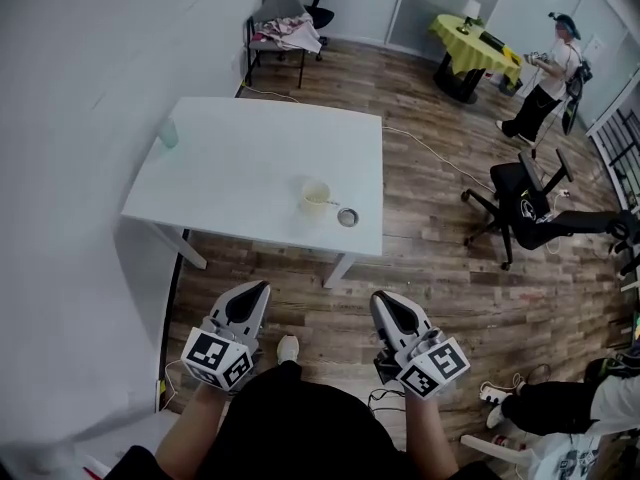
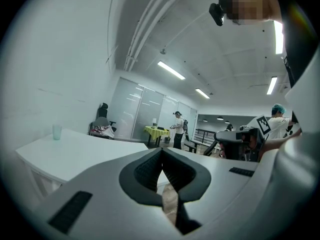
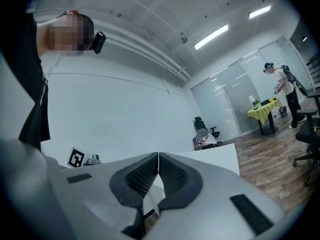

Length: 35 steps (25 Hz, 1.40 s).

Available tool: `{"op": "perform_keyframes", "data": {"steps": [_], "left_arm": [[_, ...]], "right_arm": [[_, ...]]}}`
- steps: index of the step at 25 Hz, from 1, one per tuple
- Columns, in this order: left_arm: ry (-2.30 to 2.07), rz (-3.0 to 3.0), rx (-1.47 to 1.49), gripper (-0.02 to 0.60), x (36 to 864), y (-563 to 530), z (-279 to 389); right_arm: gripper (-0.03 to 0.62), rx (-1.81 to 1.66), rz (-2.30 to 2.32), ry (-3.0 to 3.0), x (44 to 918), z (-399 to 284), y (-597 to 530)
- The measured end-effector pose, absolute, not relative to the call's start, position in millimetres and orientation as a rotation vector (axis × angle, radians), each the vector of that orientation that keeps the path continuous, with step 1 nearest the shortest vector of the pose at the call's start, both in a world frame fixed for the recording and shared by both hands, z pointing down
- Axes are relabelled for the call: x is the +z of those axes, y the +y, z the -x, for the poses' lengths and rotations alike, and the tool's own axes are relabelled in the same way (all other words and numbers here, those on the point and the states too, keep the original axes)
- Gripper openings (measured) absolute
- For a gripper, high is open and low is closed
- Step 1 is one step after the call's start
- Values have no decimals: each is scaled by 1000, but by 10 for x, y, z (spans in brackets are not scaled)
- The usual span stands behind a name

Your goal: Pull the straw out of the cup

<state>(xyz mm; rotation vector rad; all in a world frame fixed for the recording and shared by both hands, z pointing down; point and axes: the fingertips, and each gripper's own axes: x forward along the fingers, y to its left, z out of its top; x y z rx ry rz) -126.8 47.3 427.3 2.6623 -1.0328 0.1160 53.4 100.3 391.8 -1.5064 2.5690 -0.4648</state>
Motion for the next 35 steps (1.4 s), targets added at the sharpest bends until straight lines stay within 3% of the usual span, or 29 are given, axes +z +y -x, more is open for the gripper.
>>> {"op": "perform_keyframes", "data": {"steps": [22, 35], "left_arm": [[-956, -2709, 112, 14, 4304, -436, 1546], [-951, -2676, 130, 14, 4381, -616, 1473]], "right_arm": [[21, -437, 1576, 2534, 3923, -205, 152], [21, -473, 1610, 2536, 3979, -366, -74]]}}
